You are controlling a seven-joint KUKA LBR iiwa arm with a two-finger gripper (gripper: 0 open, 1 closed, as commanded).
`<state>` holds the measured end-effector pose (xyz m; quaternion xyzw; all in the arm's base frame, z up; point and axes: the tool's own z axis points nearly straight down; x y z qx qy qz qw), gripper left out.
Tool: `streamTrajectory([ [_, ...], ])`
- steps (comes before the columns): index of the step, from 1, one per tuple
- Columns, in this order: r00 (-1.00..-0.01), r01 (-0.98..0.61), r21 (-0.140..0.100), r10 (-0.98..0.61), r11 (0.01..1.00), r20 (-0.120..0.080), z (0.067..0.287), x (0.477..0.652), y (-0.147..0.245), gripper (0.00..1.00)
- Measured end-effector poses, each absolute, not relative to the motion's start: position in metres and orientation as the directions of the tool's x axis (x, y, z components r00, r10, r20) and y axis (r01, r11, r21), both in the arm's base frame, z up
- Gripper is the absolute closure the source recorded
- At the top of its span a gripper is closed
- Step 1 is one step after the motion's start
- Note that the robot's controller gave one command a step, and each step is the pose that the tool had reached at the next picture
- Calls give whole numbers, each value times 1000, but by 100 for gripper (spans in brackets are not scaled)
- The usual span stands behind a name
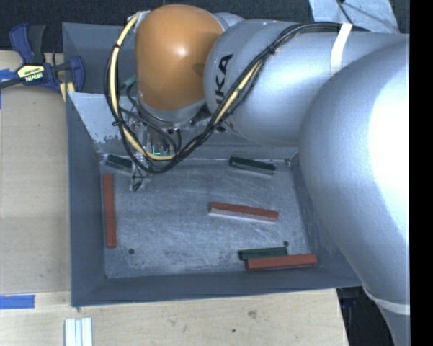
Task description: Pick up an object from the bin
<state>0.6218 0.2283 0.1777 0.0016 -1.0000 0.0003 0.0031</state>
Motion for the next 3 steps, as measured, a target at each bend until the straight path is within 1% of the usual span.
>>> streamTrajectory([
  [1, -999, -51, -2, -51, 999, 4, 65, 622, 200, 0],
  [2, -999, -50, 2, -50, 999, -7, 72, 625, 201, 100],
  [3, -996, -85, 3, -85, 996, -12, 233, 598, 217, 100],
])
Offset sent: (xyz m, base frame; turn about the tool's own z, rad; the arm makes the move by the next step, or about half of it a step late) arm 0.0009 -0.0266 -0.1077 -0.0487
